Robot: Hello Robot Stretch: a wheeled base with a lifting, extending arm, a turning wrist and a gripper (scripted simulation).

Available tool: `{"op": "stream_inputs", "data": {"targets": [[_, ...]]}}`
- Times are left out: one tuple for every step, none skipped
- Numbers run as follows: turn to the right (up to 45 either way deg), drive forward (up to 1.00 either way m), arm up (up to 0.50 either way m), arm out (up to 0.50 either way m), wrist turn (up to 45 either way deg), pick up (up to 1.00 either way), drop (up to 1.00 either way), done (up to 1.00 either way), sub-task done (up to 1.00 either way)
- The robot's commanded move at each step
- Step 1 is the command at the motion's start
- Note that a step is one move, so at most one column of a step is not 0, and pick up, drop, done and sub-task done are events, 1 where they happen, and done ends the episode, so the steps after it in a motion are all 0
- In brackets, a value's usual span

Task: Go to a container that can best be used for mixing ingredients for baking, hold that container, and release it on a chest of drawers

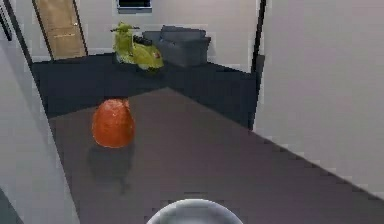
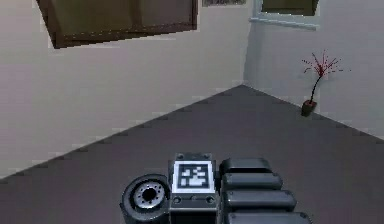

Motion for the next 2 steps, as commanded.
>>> {"op": "stream_inputs", "data": {"targets": [[45.0,0.0,0.0,0.0,0.0,0.0,0.0,0.0,0.0],[24.0,0.0,0.0,0.0,0.0,0.0,0.0,0.0,0.0]]}}
